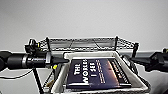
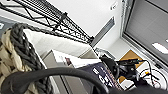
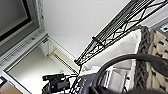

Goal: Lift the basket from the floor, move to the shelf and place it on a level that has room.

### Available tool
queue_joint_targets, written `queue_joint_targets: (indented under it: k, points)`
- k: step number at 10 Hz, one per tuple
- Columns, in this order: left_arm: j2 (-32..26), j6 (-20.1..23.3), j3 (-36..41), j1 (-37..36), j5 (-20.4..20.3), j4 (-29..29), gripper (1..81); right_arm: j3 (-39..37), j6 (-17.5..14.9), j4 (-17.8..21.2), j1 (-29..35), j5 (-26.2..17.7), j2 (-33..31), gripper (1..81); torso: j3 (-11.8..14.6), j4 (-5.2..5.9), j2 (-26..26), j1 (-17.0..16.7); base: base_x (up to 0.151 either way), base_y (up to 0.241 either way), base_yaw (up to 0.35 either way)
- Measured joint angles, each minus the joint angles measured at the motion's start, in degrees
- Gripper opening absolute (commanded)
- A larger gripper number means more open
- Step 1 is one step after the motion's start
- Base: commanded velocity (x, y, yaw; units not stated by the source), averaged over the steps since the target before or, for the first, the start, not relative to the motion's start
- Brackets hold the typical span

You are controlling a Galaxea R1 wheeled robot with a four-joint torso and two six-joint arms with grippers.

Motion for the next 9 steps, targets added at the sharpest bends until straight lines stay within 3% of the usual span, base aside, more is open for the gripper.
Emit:
queue_joint_targets:
  k: [4,9]
  points:
    - [3.22,-1.6,-3.95,-5.1,1.99,-1.24,1.0,-5.29,0.24,2.6,4.8,-3.1,2.45,1.0,0.0,0.0,0.0,0.02,0.0,0.0,0.0]
    - [3.78,-1.77,-6.67,-12.68,5.42,-6.49,1.0,-6.39,3.58,3.43,10.56,-5.44,3.47,1.0,0.0,0.0,0.0,0.02,0.0,0.0,0.0]
